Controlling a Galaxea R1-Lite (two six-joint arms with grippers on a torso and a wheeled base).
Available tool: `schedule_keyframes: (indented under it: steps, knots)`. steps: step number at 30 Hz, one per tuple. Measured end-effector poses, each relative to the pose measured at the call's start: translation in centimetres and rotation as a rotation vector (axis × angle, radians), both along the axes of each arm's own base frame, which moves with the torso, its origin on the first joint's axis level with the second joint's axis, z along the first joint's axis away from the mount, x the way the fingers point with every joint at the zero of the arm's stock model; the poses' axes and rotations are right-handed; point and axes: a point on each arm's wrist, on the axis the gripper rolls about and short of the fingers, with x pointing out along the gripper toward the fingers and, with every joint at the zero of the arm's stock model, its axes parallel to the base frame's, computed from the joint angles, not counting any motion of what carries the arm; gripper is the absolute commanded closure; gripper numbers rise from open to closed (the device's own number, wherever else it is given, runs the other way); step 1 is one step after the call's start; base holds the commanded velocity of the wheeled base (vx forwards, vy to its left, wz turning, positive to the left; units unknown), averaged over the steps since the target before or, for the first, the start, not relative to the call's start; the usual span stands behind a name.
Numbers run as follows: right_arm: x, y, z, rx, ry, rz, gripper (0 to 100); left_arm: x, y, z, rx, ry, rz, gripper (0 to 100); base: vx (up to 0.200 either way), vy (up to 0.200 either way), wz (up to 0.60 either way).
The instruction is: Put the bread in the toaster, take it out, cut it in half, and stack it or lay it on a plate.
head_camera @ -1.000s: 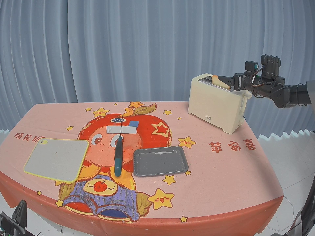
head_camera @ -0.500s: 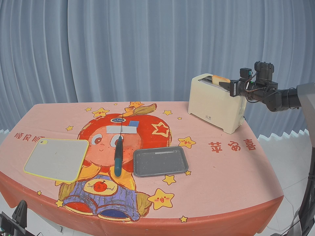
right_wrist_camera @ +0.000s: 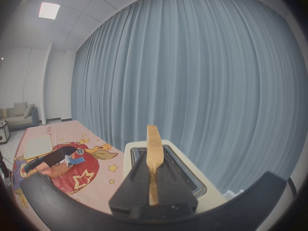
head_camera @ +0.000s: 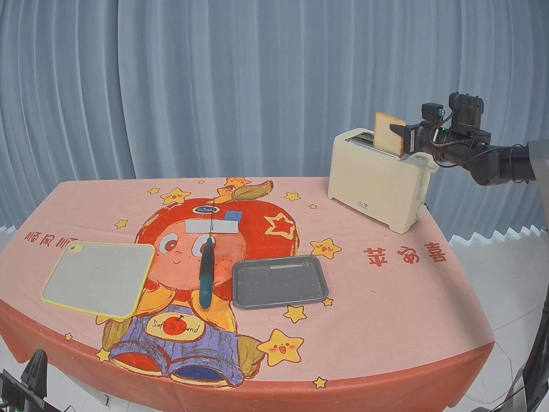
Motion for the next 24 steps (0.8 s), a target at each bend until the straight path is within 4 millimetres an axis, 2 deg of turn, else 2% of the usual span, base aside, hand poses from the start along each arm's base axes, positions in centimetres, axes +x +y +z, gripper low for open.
schedule_keyframes:
  steps: [8,16,19,24]
  knots:
    - [-2.9,0.6,3.6,0.007,-0.061,-0.034,100,0.0,0.0,0.0,0.0,0.0,0.0,100,0.0,0.0,0.0]
    - [-7.4,1.8,5.1,0.006,-0.065,-0.051,100,0.0,0.0,0.0,0.0,0.0,0.0,100,0.0,0.0,0.0]
    - [-9.2,2.3,5.2,0.009,-0.051,-0.047,100,0.0,0.0,0.0,0.0,0.0,0.0,100,0.0,0.0,0.0]
    - [-12.0,3.0,3.8,0.001,0.005,-0.035,100,0.0,0.0,0.0,0.0,0.0,0.0,100,0.0,0.0,0.0]
